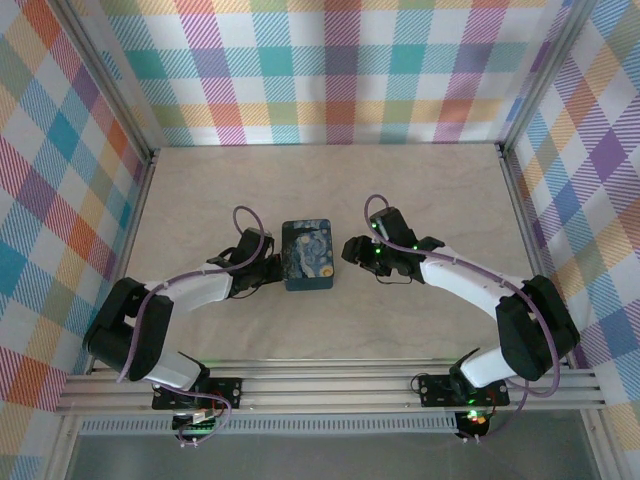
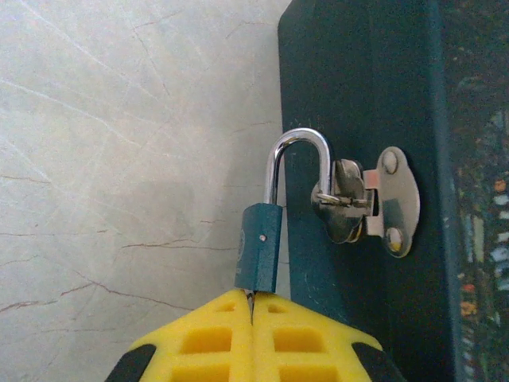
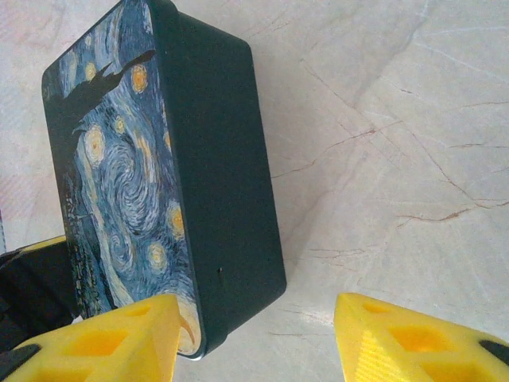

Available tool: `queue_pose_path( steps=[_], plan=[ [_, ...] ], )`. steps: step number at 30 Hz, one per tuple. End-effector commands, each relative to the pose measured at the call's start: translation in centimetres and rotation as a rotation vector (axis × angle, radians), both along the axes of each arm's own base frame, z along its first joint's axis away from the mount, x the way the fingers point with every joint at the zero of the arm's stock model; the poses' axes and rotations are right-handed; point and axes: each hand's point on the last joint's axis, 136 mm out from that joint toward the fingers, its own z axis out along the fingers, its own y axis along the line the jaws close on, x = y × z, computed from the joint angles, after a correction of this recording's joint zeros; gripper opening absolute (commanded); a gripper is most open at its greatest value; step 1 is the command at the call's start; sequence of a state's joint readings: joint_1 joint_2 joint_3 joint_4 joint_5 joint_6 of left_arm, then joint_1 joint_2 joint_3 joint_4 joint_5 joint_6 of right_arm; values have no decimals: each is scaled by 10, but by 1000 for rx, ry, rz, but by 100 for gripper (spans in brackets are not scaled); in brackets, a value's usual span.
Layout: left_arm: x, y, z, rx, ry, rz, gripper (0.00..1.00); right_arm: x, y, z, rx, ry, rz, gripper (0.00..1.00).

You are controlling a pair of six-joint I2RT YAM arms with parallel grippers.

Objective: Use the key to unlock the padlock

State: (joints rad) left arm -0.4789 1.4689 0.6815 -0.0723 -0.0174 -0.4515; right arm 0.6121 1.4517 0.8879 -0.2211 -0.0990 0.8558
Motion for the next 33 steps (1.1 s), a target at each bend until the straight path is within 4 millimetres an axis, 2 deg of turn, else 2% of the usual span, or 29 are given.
queue_pose_path(
  steps=[1,9,12,17,20,27,33],
  plan=[
    [11,2,13,-13,-38,37,0,-4,-1,4,20,-2,-4,54],
    [20,-8,47,-98,-105,38,0,-4,-3,9,23,-20,-13,54],
    [20,-6,44,-85,-103,43,0,-5,-5,7,19,-18,-15,54],
    [20,-2,25,-44,-70,53,0,-7,-6,7,13,-15,-11,54],
    [22,1,24,-43,-73,65,0,-8,-8,10,10,-19,-8,54],
    [23,11,61,-31,-143,62,0,-11,-19,18,-41,-47,0,54],
    [7,11,96,-83,-206,17,0,-19,-23,20,-46,-50,16,51]
  ],
)
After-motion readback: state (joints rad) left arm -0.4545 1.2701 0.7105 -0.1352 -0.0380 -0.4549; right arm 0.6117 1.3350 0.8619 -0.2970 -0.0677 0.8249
